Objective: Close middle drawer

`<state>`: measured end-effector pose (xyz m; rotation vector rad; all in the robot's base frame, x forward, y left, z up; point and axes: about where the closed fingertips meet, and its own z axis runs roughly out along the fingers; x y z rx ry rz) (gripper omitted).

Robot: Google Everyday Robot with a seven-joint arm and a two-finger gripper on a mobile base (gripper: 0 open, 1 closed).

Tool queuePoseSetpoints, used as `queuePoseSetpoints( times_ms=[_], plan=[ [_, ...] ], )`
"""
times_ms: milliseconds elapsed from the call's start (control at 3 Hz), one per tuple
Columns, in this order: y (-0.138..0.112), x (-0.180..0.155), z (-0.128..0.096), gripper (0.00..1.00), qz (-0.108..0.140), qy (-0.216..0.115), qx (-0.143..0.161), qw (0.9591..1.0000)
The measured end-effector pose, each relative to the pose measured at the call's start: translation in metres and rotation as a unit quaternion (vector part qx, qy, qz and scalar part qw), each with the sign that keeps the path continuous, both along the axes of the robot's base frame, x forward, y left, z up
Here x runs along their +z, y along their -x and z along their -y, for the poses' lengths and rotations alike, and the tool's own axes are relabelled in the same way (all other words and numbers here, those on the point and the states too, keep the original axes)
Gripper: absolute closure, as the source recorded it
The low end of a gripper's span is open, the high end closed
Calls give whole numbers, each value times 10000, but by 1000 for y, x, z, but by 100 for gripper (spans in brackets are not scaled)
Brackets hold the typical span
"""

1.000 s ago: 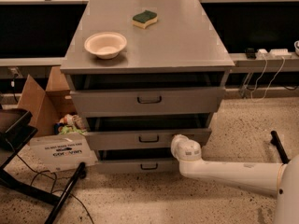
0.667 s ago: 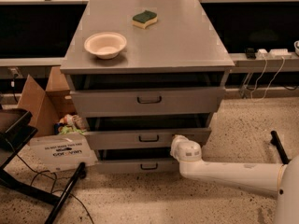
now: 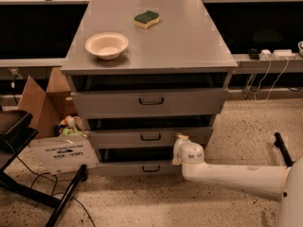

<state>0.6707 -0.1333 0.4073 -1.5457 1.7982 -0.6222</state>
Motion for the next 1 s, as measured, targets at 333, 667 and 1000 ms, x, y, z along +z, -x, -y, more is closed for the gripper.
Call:
queuePoseSetpoints(
  times_ms=[333, 667, 1000],
  plan=[
    [0, 0, 0, 16, 0, 0, 0, 10000],
    [5, 0, 0, 40, -1, 1, 0, 10000],
    [38, 13, 14, 63, -221, 274, 53, 9994]
  ],
)
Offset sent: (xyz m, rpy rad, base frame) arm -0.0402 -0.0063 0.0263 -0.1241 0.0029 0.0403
